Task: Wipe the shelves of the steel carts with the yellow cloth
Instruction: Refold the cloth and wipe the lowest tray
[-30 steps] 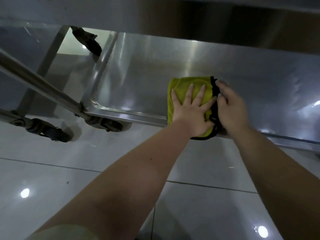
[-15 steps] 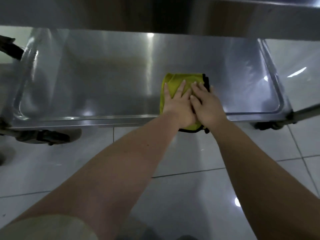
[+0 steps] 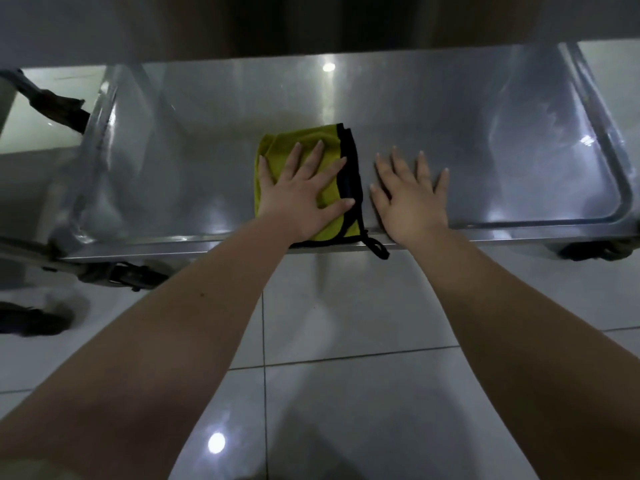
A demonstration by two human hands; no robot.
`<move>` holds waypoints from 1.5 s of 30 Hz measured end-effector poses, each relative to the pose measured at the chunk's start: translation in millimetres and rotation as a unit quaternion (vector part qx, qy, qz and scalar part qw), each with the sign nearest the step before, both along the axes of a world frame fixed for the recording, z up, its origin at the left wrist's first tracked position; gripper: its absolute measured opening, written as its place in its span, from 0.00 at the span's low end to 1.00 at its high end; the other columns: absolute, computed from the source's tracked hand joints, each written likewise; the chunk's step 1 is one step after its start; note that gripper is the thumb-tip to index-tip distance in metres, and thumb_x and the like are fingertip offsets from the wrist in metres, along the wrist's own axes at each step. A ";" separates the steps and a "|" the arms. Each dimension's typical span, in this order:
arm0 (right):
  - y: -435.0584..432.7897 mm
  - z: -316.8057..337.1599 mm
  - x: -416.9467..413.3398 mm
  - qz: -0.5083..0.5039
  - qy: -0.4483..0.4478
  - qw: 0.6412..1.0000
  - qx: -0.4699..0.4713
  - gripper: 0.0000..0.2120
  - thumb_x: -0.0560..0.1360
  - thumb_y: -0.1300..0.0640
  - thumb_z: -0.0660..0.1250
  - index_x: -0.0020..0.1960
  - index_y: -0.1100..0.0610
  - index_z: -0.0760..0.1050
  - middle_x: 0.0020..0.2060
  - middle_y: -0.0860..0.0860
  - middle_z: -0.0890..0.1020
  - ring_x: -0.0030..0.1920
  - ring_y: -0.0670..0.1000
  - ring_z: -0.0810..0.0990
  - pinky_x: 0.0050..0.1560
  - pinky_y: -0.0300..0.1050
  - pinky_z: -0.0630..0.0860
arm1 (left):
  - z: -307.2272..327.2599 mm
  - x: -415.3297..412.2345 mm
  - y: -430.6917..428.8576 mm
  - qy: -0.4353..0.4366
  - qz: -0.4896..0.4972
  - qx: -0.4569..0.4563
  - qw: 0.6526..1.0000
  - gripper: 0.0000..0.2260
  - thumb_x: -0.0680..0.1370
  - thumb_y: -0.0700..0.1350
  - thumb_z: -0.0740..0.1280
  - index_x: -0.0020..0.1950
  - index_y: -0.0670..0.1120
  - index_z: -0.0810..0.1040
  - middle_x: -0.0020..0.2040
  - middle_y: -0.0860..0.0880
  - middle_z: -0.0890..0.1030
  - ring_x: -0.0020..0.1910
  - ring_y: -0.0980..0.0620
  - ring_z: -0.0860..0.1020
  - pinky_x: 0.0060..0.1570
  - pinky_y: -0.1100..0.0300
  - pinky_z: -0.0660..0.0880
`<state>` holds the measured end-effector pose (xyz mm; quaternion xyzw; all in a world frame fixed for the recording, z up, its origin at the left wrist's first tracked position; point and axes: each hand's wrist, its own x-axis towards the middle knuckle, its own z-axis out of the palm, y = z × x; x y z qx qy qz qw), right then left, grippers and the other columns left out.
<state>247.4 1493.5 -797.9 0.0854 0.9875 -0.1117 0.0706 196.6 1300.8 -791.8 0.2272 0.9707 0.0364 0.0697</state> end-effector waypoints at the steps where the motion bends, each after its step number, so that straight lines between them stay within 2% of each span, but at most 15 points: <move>1: 0.0 -2.7 1.2 0.000 0.004 1.000 0.007 0.26 0.82 0.41 0.43 0.79 0.42 0.45 0.79 0.45 0.47 0.78 0.58 0.40 0.73 0.67 0.35 | -1.6 -0.4 1.7 0.004 0.000 -0.005 1.000 0.33 0.70 0.77 0.41 0.74 0.70 0.42 0.79 0.57 0.42 0.78 0.48 0.39 0.68 0.30 0.37; 7: 4.2 -5.5 1.4 -0.005 0.008 1.000 0.029 0.25 0.83 0.48 0.42 0.79 0.47 0.45 0.79 0.45 0.46 0.78 0.56 0.41 0.74 0.67 0.38 | -5.8 -25.8 44.0 0.013 -0.031 -0.017 0.999 0.32 0.71 0.76 0.40 0.74 0.70 0.44 0.80 0.56 0.43 0.78 0.46 0.40 0.66 0.26 0.37; 12: 7.7 -3.3 1.2 -0.013 0.024 1.000 0.007 0.25 0.83 0.49 0.43 0.79 0.47 0.45 0.79 0.43 0.48 0.78 0.53 0.43 0.75 0.63 0.39 | -2.7 -61.7 46.1 -0.004 -0.057 0.003 0.998 0.33 0.70 0.77 0.43 0.74 0.71 0.48 0.80 0.58 0.45 0.78 0.50 0.41 0.68 0.31 0.35; 15: 5.4 -5.1 0.4 -0.019 0.033 0.999 0.003 0.25 0.83 0.48 0.44 0.79 0.45 0.47 0.79 0.41 0.49 0.78 0.53 0.43 0.75 0.62 0.38 | -3.5 -78.8 9.3 -0.003 -0.001 0.007 1.000 0.34 0.69 0.78 0.43 0.74 0.71 0.48 0.79 0.59 0.46 0.78 0.52 0.42 0.69 0.32 0.36; 21: 2.8 -7.2 -1.5 -0.023 0.033 0.999 0.016 0.25 0.83 0.48 0.44 0.79 0.45 0.47 0.79 0.42 0.49 0.78 0.54 0.45 0.75 0.63 0.40 | 2.6 -100.9 -133.6 -0.004 0.178 -0.004 0.984 0.36 0.69 0.78 0.44 0.75 0.68 0.50 0.79 0.59 0.46 0.78 0.53 0.43 0.70 0.32 0.37; 25: -4.2 -6.9 -1.0 -0.024 0.024 0.999 0.036 0.27 0.82 0.45 0.45 0.79 0.46 0.45 0.79 0.43 0.48 0.78 0.57 0.44 0.74 0.66 0.40 | -0.5 -96.3 -146.2 -0.011 0.214 -0.037 0.976 0.36 0.68 0.78 0.41 0.75 0.68 0.50 0.80 0.57 0.45 0.78 0.49 0.42 0.68 0.29 0.37; 28: -4.2 -6.0 -2.5 -0.025 0.008 0.998 0.050 0.28 0.81 0.41 0.43 0.79 0.45 0.43 0.79 0.43 0.46 0.78 0.58 0.42 0.73 0.68 0.39 | -3.0 -90.4 -104.7 -0.003 0.191 -0.028 0.981 0.36 0.68 0.78 0.41 0.75 0.69 0.49 0.80 0.57 0.45 0.78 0.47 0.42 0.65 0.27 0.38; 31: -3.8 -6.2 -2.7 -0.020 -0.006 0.998 0.066 0.29 0.80 0.38 0.42 0.78 0.42 0.40 0.79 0.43 0.44 0.78 0.60 0.39 0.72 0.69 0.37 | -5.5 -72.5 -31.0 0.003 0.095 -0.019 0.995 0.35 0.68 0.78 0.41 0.74 0.70 0.49 0.80 0.57 0.44 0.78 0.46 0.41 0.64 0.27 0.35; 35: 0.2 -7.7 0.3 -0.009 -0.012 0.997 0.075 0.30 0.80 0.42 0.45 0.79 0.45 0.39 0.79 0.42 0.43 0.77 0.61 0.38 0.73 0.68 0.37 | -5.2 -41.5 53.8 0.008 -0.012 -0.019 1.000 0.32 0.71 0.75 0.41 0.75 0.69 0.50 0.80 0.56 0.45 0.78 0.45 0.41 0.64 0.26 0.35; 37: 2.9 -6.8 0.9 -0.011 -0.010 0.998 0.067 0.29 0.81 0.43 0.45 0.79 0.46 0.40 0.79 0.41 0.43 0.77 0.60 0.38 0.73 0.66 0.37 | -4.0 -41.8 57.0 0.002 -0.023 -0.006 1.000 0.31 0.72 0.74 0.42 0.74 0.70 0.50 0.80 0.56 0.46 0.78 0.46 0.42 0.65 0.27 0.35; 40: 2.1 -5.4 0.7 -0.012 -0.013 0.998 0.055 0.29 0.80 0.40 0.45 0.78 0.42 0.41 0.79 0.41 0.43 0.77 0.60 0.38 0.73 0.66 0.37 | -0.2 -51.7 32.5 0.003 -0.022 0.001 1.000 0.32 0.71 0.76 0.43 0.74 0.71 0.48 0.80 0.58 0.46 0.78 0.49 0.42 0.67 0.29 0.36; 45: -0.1 -5.6 -0.8 -0.014 -0.004 0.999 0.052 0.30 0.78 0.36 0.43 0.78 0.40 0.41 0.79 0.41 0.45 0.78 0.60 0.40 0.74 0.66 0.39 | -0.4 -67.7 -39.1 -0.006 0.062 0.000 0.998 0.33 0.70 0.77 0.42 0.74 0.71 0.47 0.79 0.59 0.44 0.78 0.50 0.40 0.68 0.29 0.37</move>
